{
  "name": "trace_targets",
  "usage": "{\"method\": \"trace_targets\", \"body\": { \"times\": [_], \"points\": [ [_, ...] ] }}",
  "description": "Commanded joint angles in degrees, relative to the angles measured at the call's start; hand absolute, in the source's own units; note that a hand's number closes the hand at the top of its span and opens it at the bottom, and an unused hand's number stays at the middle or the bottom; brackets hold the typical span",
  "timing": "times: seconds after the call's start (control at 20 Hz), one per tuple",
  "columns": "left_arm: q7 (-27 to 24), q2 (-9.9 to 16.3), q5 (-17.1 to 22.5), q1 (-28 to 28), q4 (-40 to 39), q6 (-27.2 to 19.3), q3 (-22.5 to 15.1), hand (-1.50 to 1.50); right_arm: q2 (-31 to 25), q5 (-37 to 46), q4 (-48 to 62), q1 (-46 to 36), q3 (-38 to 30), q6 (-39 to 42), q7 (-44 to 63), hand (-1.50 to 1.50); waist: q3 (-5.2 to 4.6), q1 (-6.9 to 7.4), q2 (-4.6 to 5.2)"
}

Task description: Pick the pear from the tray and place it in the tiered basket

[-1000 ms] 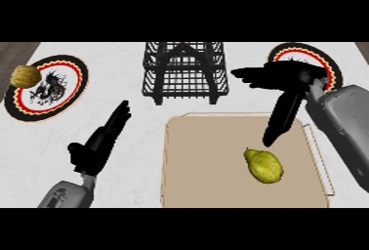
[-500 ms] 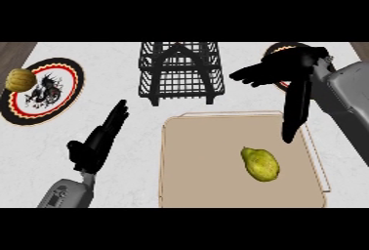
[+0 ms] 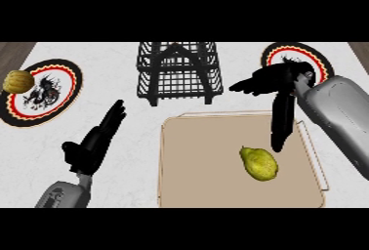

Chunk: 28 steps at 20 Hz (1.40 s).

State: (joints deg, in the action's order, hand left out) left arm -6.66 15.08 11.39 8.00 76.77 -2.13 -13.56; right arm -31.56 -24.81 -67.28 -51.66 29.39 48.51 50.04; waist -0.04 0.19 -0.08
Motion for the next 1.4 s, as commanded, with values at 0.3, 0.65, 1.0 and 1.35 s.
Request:
{"method": "trace_targets", "body": {
  "times": [0.3,0.65,1.0,1.35],
  "points": [
    [1.06,-1.45,-2.15,-2.84,3.14,0.40,0.75,0.00,2.48,5.22,-1.81,7.51,-1.95,1.85,4.61,-1.50,0.03,-0.04,-0.01],
    [-0.15,-2.12,-3.23,-6.67,4.91,1.37,0.60,0.00,5.66,10.89,-4.74,13.54,0.47,-1.24,5.98,-1.50,0.03,0.16,-0.08],
    [-2.07,-2.66,-3.62,0.08,-4.11,5.02,5.29,0.00,5.70,18.47,-3.09,18.43,-4.18,2.16,0.64,-1.50,0.03,-0.21,0.08],
    [1.53,-3.56,-4.45,0.33,0.38,5.88,6.61,0.00,8.73,22.54,-7.22,23.38,-6.36,3.86,-0.51,-1.50,0.04,-0.17,0.05]
  ]
}}
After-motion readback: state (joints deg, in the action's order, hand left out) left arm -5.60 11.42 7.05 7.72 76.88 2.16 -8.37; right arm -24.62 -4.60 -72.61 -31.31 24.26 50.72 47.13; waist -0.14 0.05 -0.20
